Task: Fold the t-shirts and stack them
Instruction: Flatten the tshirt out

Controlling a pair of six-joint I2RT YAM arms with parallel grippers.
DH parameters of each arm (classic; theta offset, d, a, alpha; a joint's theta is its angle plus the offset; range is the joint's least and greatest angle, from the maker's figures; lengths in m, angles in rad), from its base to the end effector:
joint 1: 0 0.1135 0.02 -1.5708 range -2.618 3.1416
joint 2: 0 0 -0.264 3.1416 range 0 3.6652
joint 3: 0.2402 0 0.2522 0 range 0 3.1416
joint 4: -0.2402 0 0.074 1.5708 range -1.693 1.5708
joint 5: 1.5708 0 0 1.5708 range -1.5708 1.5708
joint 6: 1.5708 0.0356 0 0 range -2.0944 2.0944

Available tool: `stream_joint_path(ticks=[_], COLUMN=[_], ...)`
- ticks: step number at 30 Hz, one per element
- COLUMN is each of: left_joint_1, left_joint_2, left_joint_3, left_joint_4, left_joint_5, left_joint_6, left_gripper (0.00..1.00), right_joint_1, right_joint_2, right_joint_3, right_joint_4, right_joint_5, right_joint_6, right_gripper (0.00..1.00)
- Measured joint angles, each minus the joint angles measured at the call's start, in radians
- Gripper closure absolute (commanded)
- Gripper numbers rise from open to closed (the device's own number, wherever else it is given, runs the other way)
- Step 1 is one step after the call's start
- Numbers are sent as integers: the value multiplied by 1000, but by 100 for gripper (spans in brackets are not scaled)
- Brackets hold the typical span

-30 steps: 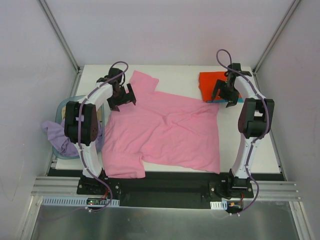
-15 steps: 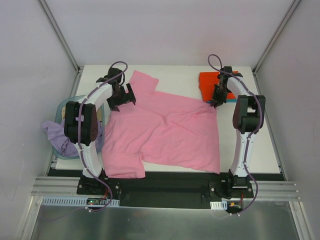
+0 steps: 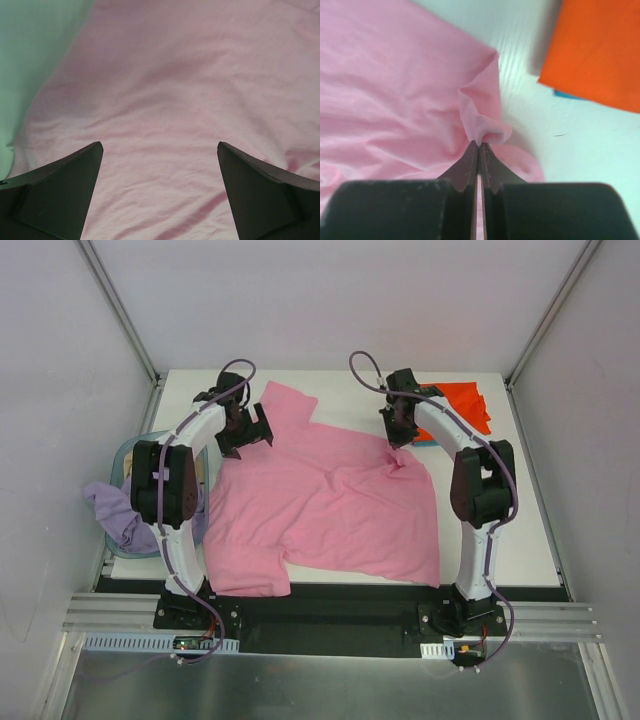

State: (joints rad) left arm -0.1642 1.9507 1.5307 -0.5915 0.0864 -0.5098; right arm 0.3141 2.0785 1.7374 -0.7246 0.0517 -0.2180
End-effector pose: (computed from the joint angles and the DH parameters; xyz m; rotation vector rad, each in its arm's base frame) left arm 0.4179 -0.0724 0.2208 -0.4183 2.5858 -0.3556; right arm 0.4307 0.1380 0.2229 -0.6757 2.5464 -0.0354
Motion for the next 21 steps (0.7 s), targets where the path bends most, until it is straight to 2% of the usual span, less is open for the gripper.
stream_joint_path(ticks=[4, 11, 17, 21], left_joint_1=[0, 0, 0, 0], left_joint_2=[65, 225, 321, 372], left_joint_3=[69, 225, 348, 429], left_joint_4=[2, 3, -7, -10], left_joint_5=[16, 37, 40, 48], left_joint_6=[0, 5, -8, -23], left_gripper=[1, 1, 1, 1], right_joint_1=[21, -54, -107, -130], right_joint_2=[-9, 70, 148, 175], right_joint_3=[74, 282, 340, 342], right_joint_4=[13, 37, 42, 47], right_joint_5=[127, 337, 405, 407], right_joint_6=[-45, -106, -139, -154], right_gripper=[99, 99, 99, 89])
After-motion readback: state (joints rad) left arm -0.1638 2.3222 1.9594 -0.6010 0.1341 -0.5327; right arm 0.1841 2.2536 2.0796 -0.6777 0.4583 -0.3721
